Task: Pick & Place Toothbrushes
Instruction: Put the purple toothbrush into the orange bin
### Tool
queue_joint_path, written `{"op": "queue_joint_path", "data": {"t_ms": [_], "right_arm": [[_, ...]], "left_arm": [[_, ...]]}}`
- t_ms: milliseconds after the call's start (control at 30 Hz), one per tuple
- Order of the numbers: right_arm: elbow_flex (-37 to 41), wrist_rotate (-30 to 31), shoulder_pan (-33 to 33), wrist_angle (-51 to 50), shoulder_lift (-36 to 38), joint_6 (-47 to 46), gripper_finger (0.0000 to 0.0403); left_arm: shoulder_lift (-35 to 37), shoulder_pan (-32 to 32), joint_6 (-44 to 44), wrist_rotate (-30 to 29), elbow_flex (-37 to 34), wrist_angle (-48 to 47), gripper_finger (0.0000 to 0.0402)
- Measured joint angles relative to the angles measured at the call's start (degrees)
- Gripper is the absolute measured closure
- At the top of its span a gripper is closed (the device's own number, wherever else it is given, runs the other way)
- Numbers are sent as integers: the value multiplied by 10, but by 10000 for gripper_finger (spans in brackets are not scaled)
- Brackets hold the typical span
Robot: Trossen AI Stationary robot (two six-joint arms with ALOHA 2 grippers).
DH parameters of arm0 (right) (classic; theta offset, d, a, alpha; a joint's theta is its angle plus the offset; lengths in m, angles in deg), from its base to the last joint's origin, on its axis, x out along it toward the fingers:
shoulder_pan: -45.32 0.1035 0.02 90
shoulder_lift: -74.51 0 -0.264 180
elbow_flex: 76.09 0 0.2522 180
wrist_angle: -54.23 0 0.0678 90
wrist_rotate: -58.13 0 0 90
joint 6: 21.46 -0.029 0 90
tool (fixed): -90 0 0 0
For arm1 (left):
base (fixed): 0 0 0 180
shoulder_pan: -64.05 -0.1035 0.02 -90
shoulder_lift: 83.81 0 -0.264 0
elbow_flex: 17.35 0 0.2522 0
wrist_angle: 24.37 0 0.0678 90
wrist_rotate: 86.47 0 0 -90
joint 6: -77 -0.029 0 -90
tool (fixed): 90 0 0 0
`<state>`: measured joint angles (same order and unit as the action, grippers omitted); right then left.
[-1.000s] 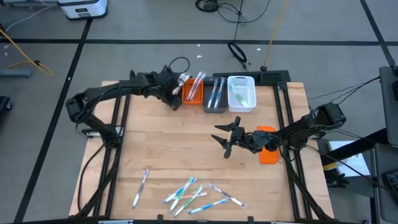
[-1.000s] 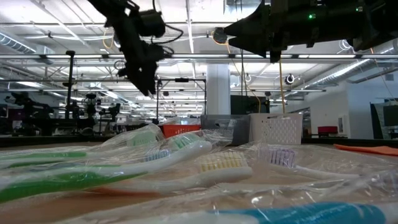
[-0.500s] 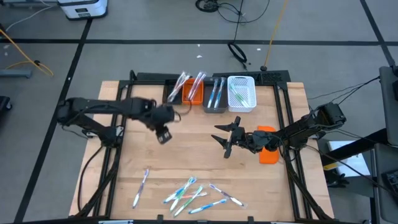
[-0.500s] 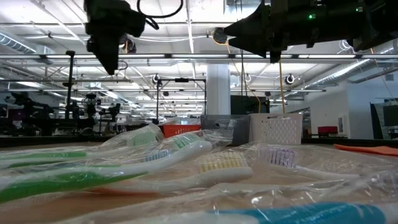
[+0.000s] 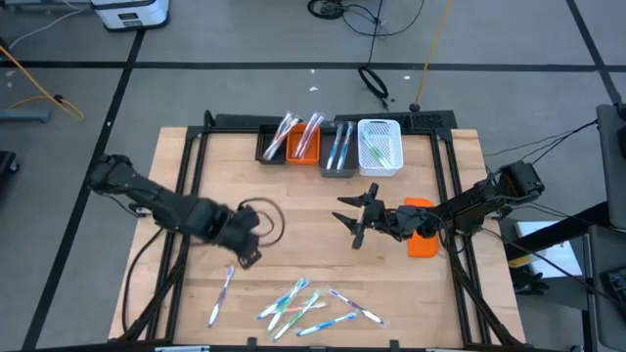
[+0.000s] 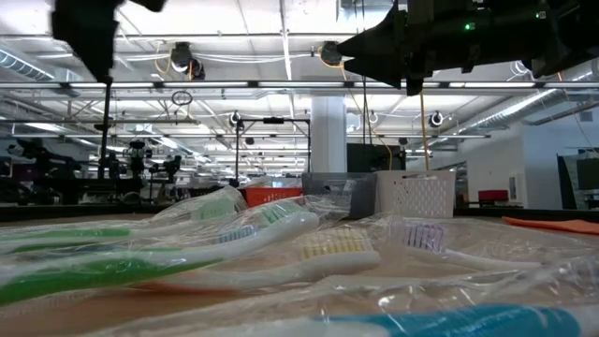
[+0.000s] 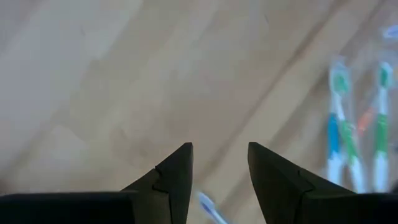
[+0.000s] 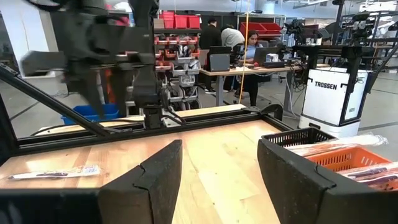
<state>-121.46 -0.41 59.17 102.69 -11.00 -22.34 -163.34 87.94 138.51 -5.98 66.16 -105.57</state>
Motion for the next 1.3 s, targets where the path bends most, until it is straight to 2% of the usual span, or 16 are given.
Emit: {"op": "queue_joint_path", "data": {"t_ms": [300, 500, 667, 900, 1200, 1300], "right_arm": [[0, 0, 0, 0, 0, 0, 202], [0, 0, 0, 0, 0, 0, 202], [0, 0, 0, 0, 0, 0, 202], [0, 0, 0, 0, 0, 0, 202], [0, 0, 0, -4, 0, 0, 202], [0, 0, 0, -4, 0, 0, 202]], "left_arm": [[0, 157, 277, -13, -42, 36, 250], [0, 221, 412, -11, -111, 125, 250], [0, 242, 460, 23, -173, 216, 250], [0, 246, 517, 63, -223, 230, 250], [0, 246, 533, 66, -290, 339, 250], [0, 246, 539, 70, -299, 345, 250]]}}
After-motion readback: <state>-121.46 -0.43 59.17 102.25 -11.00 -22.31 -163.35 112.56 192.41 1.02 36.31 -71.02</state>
